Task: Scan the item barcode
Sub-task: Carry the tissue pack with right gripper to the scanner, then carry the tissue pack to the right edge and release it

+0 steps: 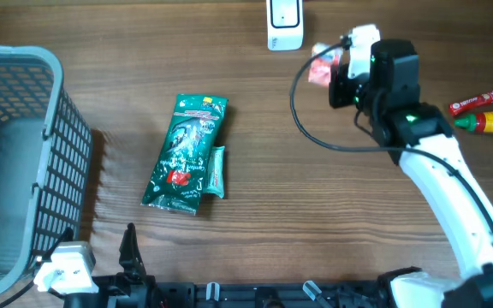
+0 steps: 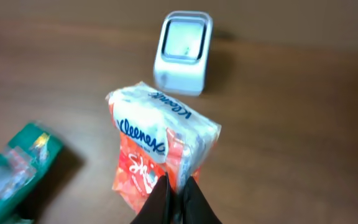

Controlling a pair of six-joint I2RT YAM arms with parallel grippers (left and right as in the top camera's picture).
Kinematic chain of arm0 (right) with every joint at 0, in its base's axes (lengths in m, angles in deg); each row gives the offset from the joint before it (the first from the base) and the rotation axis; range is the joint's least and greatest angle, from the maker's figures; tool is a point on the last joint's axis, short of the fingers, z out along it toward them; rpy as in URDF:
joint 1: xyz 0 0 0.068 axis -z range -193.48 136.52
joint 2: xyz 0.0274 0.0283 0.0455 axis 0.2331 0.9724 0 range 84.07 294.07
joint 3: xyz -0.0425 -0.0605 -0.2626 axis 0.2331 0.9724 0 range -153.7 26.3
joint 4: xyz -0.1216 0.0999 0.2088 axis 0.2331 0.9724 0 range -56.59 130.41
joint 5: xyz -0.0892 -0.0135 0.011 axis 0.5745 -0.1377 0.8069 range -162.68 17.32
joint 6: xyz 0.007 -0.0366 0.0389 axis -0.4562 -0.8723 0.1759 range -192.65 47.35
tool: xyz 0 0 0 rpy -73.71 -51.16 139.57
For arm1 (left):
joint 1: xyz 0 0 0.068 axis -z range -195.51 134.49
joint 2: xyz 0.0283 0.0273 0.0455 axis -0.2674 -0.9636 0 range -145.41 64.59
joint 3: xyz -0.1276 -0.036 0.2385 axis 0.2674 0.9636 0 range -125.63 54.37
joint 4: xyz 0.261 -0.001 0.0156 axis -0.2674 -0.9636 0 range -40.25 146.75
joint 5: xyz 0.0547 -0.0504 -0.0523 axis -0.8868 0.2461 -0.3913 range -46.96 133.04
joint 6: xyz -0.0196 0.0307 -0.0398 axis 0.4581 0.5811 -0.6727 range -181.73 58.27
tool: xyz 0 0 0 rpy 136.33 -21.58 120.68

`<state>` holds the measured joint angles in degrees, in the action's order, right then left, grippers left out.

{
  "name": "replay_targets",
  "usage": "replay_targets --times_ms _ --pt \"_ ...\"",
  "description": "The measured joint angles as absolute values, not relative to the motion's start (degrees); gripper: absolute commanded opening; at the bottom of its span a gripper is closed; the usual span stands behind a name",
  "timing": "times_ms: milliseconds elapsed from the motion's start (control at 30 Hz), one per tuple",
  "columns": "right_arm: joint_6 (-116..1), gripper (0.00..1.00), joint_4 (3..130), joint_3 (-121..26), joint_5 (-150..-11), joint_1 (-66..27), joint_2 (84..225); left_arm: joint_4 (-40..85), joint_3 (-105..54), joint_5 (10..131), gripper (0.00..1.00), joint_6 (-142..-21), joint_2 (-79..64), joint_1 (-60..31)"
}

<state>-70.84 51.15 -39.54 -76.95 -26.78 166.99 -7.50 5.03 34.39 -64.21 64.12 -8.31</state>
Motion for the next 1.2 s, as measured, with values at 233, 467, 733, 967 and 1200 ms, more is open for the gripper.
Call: replay_targets --times_ms 233,467,733,967,1200 --pt "-79.65 0.05 43.76 -46.29 -67.66 -27.09 182.0 -7.54 5.03 34.39 1.0 -64.21 64.12 -8.31" --pt "-90.78 0.05 42.73 -71.43 -61.32 -28.73 202.07 -7.54 5.03 34.39 1.0 -64.24 64.12 -8.31" --pt "-103.06 0.05 39.72 -84.76 -53.89 -31.74 219.55 -7.54 5.03 34.39 1.0 -64.21 64.12 -8.31" --pt "-108.9 0.04 36.26 -85.72 -51.14 -35.04 219.9 -7.54 5.03 34.39 1.0 -64.21 64.12 -8.31" --pt "-113.22 0.04 42.62 -85.85 -43.88 -34.85 219.27 -7.54 5.03 34.39 1.0 -64.21 64.12 -8.31"
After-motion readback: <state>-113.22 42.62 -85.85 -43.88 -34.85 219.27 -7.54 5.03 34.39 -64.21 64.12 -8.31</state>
